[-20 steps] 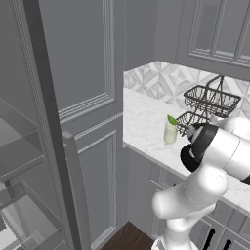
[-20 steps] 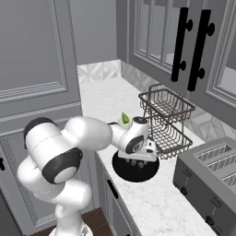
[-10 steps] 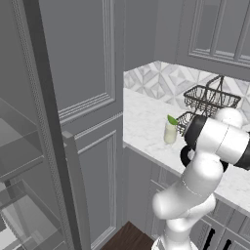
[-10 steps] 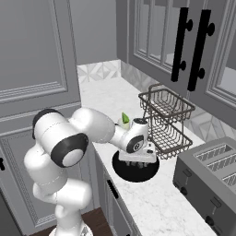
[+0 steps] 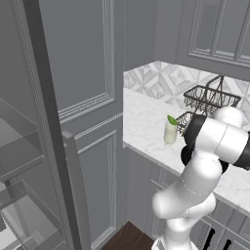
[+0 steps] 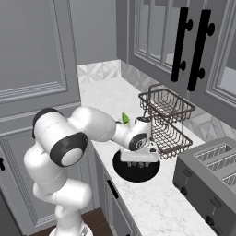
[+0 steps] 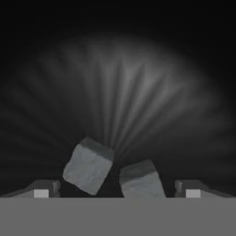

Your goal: Grab a lemon wedge from the fridge and one ice cube from the ice bowl, and put them in the glass of lemonade.

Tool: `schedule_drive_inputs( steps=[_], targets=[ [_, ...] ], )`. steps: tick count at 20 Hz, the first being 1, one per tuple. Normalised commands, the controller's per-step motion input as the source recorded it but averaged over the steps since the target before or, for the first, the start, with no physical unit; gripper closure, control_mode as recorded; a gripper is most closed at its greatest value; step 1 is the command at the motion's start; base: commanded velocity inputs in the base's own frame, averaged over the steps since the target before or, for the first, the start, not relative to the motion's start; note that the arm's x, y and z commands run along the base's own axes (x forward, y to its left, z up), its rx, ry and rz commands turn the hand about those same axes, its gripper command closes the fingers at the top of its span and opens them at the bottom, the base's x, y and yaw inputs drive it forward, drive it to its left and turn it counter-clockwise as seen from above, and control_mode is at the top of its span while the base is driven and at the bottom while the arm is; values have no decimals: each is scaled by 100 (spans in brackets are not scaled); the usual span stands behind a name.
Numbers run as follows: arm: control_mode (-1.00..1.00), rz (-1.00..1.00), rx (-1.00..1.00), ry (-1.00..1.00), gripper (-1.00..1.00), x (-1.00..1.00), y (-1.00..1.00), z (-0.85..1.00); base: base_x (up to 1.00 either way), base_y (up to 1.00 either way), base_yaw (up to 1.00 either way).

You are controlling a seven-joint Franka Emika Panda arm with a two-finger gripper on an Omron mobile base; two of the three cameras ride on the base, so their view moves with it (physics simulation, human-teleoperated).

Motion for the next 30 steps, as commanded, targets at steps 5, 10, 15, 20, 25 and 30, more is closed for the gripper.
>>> schedule_drive_inputs(
  steps=[5,10,15,20,25,30],
  targets=[
    [-100,6,0,-9,-100,1,8,-5,0,0,0],
    [-100,4,0,-3,-100,6,4,-4,0,0,0],
    [-100,5,0,0,-100,0,0,-13,0,0,0],
    [-100,7,1,0,100,0,0,-3,0,0,0],
    [-100,4,0,0,100,0,0,-2,0,0,0],
    [-100,2,0,0,100,0,0,0,0,0,0]
  ],
)
